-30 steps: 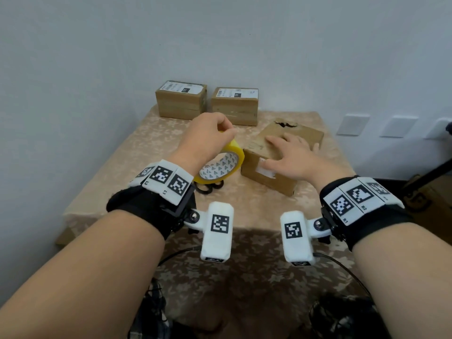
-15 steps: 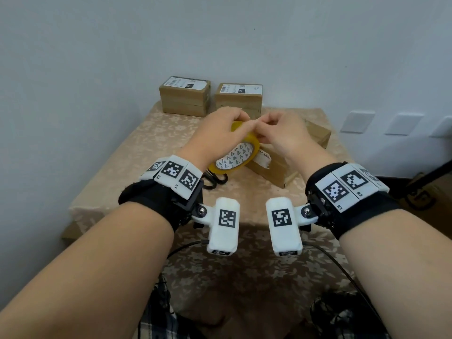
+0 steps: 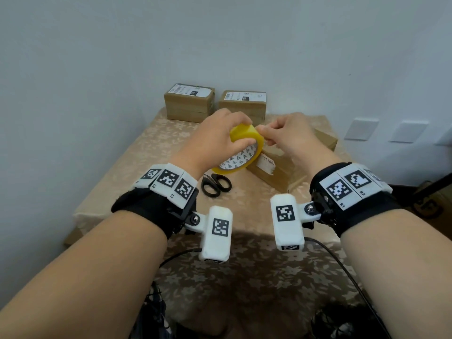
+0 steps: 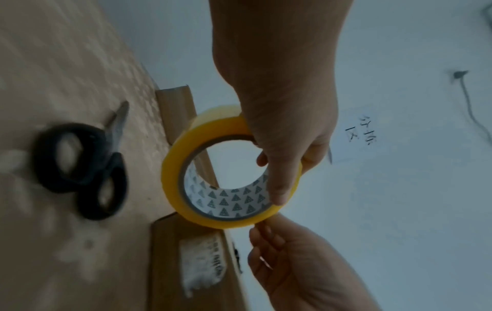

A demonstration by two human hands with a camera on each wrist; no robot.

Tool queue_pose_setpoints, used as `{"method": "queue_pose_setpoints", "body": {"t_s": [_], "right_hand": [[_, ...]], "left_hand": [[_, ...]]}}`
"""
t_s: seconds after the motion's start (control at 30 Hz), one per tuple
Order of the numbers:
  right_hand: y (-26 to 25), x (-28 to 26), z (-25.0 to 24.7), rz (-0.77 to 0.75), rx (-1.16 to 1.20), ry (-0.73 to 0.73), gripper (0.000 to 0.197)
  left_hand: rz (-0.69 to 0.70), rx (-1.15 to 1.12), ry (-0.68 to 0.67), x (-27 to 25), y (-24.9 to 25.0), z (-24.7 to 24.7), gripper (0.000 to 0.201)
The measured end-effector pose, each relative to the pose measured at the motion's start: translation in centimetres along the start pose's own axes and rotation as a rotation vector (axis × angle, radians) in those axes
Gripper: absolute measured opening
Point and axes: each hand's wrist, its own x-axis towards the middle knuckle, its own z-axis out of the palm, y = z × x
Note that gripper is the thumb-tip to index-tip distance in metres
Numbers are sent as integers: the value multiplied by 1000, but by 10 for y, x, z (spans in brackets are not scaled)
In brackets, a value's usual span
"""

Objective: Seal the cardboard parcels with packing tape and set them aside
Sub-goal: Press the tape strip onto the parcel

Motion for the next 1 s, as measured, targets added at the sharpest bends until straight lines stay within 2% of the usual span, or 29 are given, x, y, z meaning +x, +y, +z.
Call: {"method": "queue_pose_setpoints", "body": {"t_s": [0.1,0.17,0.27,0.47,0.63,1.0], "right_hand": [[-4,11,-14,-25,-73,81,29],[-1,15,-18,-16,-125,82,27],[11,20,-14,18,-174,73,27],[17,31,-2,-9,-260,77,19],[21,36,0,1,-339,60,25],[28,40,-1,-25,-454,2,18]], "left_hand": [[-29,100,-103,9,2,-4,42],[-55,172,-222,11,3,0,46],[-74,216,-302,15,5,8,48],[-122,216,-361,24,6,13,46],[-153,213,-392,31,8,15,43],[-147,224,-438,40,13,19,41]]}}
